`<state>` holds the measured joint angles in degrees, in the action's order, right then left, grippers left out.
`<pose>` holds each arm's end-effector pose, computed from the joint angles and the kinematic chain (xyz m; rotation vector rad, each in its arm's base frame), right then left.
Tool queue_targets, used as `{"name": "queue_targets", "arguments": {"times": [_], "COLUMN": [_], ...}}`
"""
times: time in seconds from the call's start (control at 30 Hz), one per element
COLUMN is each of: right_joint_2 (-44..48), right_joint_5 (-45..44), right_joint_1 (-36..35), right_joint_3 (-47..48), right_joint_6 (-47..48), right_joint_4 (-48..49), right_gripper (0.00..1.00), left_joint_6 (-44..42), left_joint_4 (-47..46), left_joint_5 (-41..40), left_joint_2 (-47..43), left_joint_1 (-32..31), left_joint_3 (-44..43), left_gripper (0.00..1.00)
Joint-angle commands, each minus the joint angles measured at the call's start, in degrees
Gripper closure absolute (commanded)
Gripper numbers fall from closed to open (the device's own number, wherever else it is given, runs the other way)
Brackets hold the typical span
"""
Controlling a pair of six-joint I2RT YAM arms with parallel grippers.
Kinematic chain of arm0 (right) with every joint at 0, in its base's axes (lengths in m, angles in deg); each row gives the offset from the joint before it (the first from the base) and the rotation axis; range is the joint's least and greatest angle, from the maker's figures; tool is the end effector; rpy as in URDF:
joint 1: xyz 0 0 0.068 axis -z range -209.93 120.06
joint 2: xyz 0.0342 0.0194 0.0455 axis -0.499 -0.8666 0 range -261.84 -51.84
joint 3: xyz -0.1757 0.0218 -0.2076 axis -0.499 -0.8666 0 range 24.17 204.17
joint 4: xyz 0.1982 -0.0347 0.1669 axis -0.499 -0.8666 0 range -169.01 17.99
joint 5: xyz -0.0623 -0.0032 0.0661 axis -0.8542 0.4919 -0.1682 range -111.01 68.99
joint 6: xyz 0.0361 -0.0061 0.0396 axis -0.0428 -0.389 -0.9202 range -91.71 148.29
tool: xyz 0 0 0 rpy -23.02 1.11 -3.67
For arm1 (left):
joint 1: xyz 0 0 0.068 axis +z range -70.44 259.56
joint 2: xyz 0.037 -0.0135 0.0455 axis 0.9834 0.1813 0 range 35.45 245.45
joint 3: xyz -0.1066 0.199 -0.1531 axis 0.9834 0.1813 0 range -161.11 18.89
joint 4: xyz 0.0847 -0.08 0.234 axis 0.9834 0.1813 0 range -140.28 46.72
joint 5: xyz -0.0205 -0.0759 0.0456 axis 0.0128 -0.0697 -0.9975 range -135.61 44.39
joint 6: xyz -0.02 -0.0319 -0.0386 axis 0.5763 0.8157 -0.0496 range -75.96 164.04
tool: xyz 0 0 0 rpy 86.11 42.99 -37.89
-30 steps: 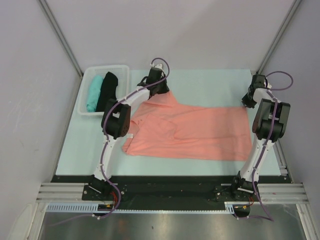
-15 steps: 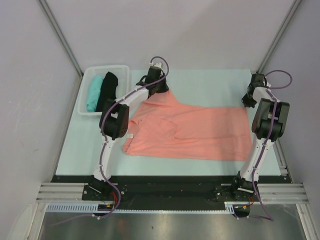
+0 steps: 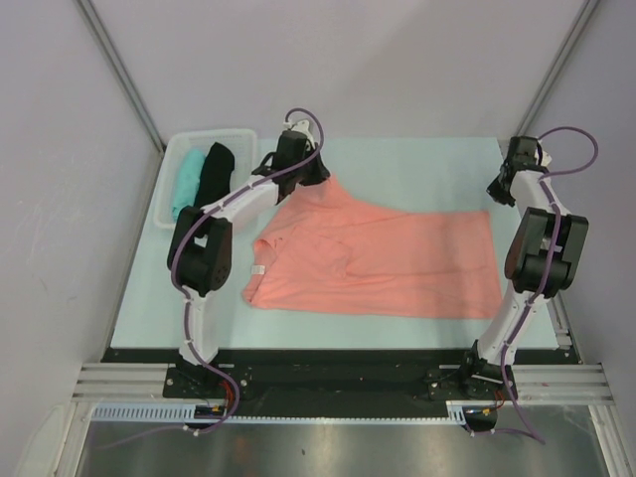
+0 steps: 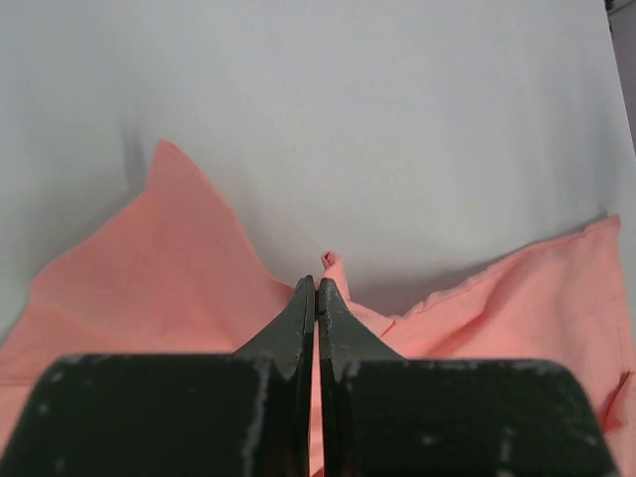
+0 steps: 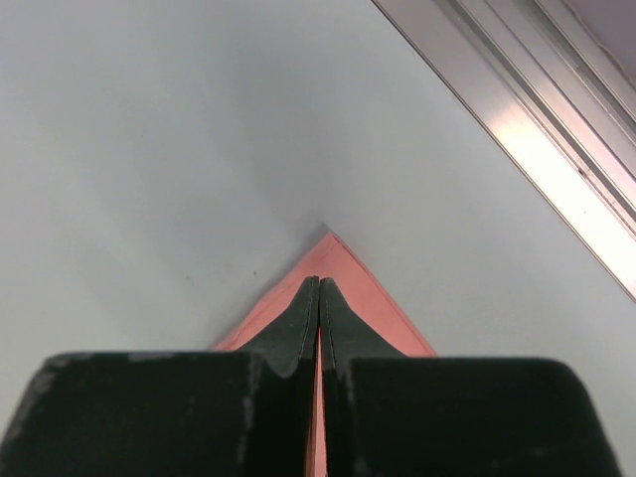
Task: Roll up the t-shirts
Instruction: Fold the T-shirt at the center of the board.
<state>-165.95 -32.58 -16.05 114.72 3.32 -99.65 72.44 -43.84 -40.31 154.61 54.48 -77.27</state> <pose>0.4299 -0.1136 0.2268 0.8953 2.2765 -0.1633 0.4450 -0.2118 0.2497 -0.0043 2.1513 -0.6539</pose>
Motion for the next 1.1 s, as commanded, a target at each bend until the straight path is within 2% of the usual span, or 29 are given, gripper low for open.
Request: {"name": "queue_targets", "arguments": {"times": [0.0, 0.13, 0.17, 0.27, 0.47, 0.73, 1.07], "right_joint_2": [4.9, 5.0, 4.4, 1.6, -2.2, -7.7, -9.6], "right_joint_5": [-0.6, 0.7, 1.4, 3.9, 5.9, 4.2, 2.8], "right_joint_1": [-0.8, -0.4, -0.4, -0.3, 0.3, -0.5, 0.1], "right_joint_3": [-2.7, -3.9, -3.8, -2.0, 2.4, 8.2, 6.5], "right_joint_6": [-0.5, -0.7, -0.9, -2.3, -7.1, -8.1, -7.5], "right_joint_4": [-0.5, -0.7, -0.6, -0.5, -1.6, -5.1, -5.5], "right_gripper": [1.0, 1.0, 0.9, 0.71, 0.71, 0.69, 0.68], "left_joint_6": [1.5, 1.6, 1.6, 2.0, 3.0, 3.9, 3.5], "left_joint_4": [-2.9, -3.2, -3.4, -3.4, -4.2, -5.4, -5.2], "left_joint_5": [1.6, 1.3, 1.2, 1.0, -0.6, -0.8, -0.7], "left_joint_2": [-6.5, -9.5, -9.9, -10.7, -11.6, -11.3, -10.8], "left_joint_1": [-0.1, -0.8, -1.0, -1.4, -3.1, -3.3, -3.3], "left_joint_3": [5.6, 10.3, 12.1, 14.8, 19.4, 20.8, 19.9], "left_gripper": [1.0, 1.0, 1.0, 1.0, 1.0, 1.0, 1.0]}}
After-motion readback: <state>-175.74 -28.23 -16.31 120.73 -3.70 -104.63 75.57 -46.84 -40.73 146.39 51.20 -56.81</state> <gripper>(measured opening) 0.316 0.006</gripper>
